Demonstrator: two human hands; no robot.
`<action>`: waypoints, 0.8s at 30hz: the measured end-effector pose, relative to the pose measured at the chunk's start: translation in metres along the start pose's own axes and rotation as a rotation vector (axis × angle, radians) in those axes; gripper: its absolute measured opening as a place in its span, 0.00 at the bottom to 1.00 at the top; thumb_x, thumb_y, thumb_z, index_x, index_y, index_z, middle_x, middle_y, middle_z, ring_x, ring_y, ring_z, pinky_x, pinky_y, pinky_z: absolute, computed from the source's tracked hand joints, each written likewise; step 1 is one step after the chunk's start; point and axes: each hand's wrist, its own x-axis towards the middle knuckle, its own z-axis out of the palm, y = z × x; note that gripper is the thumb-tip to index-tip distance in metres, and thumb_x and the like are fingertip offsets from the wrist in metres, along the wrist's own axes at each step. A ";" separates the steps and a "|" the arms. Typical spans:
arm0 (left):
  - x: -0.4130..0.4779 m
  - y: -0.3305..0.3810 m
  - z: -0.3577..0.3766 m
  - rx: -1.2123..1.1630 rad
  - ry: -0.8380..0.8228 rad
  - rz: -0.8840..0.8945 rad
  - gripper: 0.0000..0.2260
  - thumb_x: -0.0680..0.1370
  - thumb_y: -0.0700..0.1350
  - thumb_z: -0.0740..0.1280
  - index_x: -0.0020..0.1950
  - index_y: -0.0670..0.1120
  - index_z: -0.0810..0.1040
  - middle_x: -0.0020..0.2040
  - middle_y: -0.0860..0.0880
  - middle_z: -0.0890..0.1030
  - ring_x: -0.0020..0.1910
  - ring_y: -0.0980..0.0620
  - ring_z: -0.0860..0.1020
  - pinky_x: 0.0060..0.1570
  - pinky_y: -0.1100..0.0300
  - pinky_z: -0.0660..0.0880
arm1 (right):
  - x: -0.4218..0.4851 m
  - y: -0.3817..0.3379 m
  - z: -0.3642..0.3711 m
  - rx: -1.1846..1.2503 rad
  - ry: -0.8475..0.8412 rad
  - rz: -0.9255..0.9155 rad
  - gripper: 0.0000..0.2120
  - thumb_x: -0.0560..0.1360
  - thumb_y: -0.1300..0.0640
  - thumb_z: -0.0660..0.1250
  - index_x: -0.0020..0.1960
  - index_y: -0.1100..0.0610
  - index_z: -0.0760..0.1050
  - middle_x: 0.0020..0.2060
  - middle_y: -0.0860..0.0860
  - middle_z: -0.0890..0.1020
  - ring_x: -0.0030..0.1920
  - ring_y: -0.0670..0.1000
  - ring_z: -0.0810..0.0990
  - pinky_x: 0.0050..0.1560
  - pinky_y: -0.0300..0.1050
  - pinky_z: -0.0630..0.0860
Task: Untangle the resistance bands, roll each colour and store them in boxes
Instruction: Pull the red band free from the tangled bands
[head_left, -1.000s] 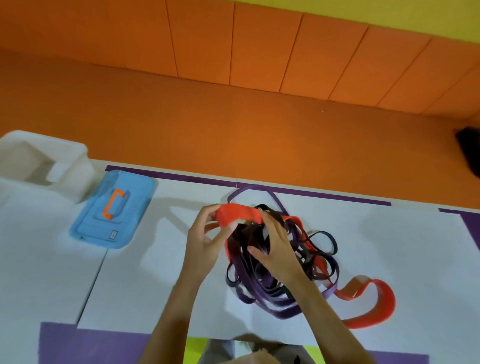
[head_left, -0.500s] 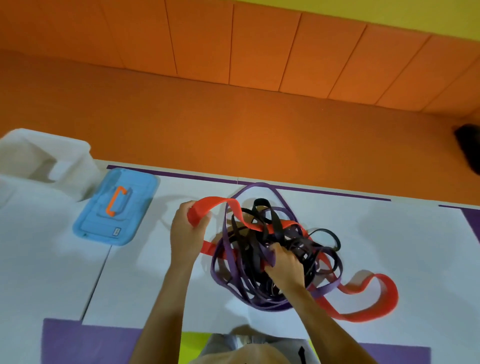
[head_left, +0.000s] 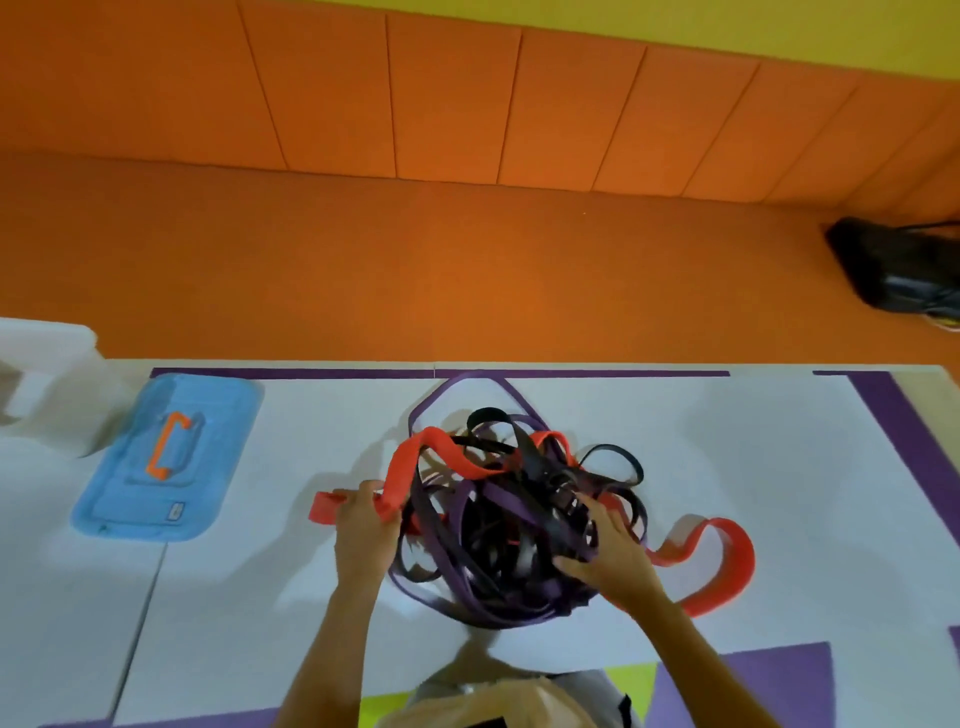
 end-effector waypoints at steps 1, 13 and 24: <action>0.000 0.001 0.005 0.009 -0.046 -0.033 0.10 0.81 0.40 0.66 0.63 0.43 0.78 0.49 0.43 0.83 0.51 0.38 0.82 0.54 0.42 0.80 | 0.002 0.002 0.005 -0.055 -0.111 -0.029 0.43 0.71 0.31 0.73 0.80 0.45 0.63 0.75 0.48 0.66 0.73 0.55 0.71 0.71 0.53 0.72; -0.041 -0.008 0.022 0.176 0.067 0.124 0.28 0.80 0.36 0.72 0.79 0.46 0.70 0.85 0.39 0.54 0.85 0.34 0.48 0.78 0.36 0.61 | 0.070 -0.063 0.013 -0.022 -0.047 0.098 0.46 0.75 0.39 0.73 0.84 0.46 0.51 0.81 0.55 0.59 0.82 0.62 0.59 0.78 0.74 0.53; -0.049 0.024 0.074 0.153 -0.393 0.062 0.42 0.77 0.62 0.74 0.84 0.51 0.56 0.82 0.44 0.59 0.79 0.38 0.65 0.72 0.42 0.69 | 0.032 -0.026 0.009 0.053 0.079 -0.003 0.20 0.72 0.65 0.65 0.62 0.48 0.72 0.53 0.49 0.84 0.55 0.60 0.82 0.57 0.57 0.78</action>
